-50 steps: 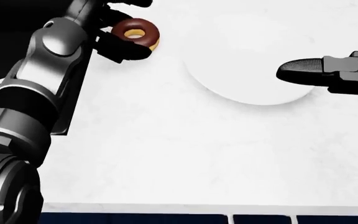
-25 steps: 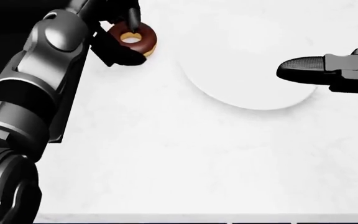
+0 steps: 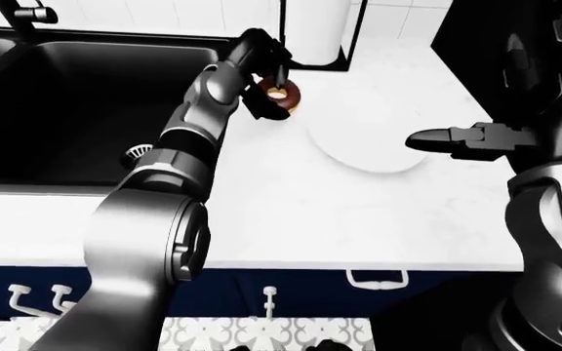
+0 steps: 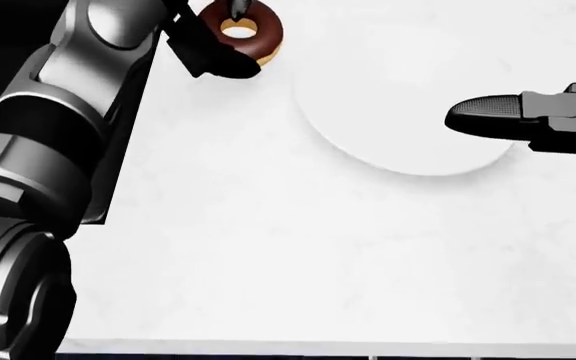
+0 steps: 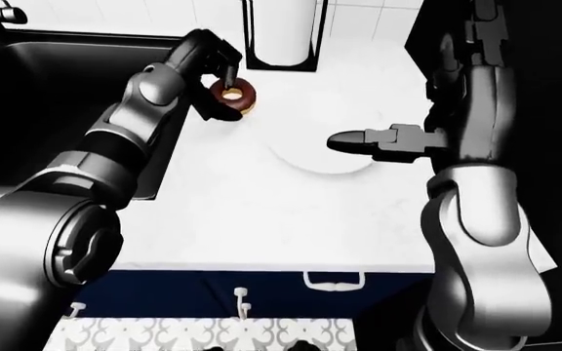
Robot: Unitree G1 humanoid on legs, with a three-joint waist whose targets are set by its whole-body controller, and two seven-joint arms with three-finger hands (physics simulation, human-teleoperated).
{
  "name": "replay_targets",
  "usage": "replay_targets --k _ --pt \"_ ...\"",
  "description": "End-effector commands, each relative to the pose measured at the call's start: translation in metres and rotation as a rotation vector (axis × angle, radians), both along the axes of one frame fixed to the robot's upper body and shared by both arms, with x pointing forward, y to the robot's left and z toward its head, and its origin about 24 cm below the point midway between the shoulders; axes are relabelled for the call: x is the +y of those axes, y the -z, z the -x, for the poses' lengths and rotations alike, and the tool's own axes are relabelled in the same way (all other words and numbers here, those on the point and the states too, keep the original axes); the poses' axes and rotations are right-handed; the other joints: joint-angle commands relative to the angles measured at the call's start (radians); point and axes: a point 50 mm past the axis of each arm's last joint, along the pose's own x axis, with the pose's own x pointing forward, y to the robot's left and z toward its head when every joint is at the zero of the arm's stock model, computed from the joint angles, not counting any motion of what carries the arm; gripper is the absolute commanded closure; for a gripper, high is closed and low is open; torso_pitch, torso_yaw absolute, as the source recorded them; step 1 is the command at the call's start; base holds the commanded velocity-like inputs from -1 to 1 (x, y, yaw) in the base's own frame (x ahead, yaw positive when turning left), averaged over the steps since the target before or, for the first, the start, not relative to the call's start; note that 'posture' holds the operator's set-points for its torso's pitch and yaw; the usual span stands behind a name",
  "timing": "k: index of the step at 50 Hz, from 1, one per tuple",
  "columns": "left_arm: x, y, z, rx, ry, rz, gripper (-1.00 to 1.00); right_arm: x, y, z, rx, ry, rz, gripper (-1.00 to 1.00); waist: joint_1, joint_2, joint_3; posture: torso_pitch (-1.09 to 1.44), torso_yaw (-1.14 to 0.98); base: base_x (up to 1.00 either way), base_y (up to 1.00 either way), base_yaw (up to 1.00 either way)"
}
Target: Place the pastries on the plates.
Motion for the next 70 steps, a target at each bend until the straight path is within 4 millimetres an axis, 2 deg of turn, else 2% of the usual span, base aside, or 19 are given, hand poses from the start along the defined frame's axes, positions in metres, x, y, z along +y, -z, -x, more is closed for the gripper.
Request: replay_targets --k 1,9,17,32,40,48,70 --pt "-0.009 -0.035 0.006 -0.123 0.053 0.018 1.0 0.001 -0.012 0.007 -0.079 0.005 0.015 -1.0 0.0 -0.003 -0.037 0.33 0.0 0.0 0.0 0.0" --pt "-0.035 -0.044 0.013 -0.134 0.159 0.025 1.0 -0.003 -0.013 0.01 -0.082 0.009 0.011 -1.0 0.003 -0.009 -0.035 0.33 0.0 0.0 0.0 0.0" --pt "-0.047 -0.052 0.017 -0.156 0.191 0.054 1.0 -0.008 -0.014 0.018 -0.086 0.023 0.008 -1.0 0.005 -0.016 -0.033 0.33 0.0 0.0 0.0 0.0" --pt "-0.041 -0.056 0.017 -0.184 0.166 0.025 1.0 -0.017 -0.02 0.027 -0.105 0.076 -0.002 -1.0 -0.016 -0.023 -0.03 0.33 -0.06 0.0 0.0 0.0" --pt "-0.038 -0.056 0.016 -0.187 0.154 0.011 1.0 -0.01 -0.022 0.02 -0.104 0.061 0.003 -1.0 -0.041 -0.027 -0.029 0.33 -0.1 0.0 0.0 0.0" --pt "-0.037 -0.057 0.016 -0.19 0.151 0.007 1.0 -0.011 -0.022 0.022 -0.103 0.056 0.004 -1.0 -0.064 -0.028 -0.028 0.33 -0.14 0.0 0.0 0.0" --pt "-0.038 -0.056 0.016 -0.192 0.152 -0.009 1.0 -0.009 -0.017 0.023 -0.092 0.046 0.009 -1.0 -0.162 -0.027 -0.028 0.33 -0.25 0.0 0.0 0.0"
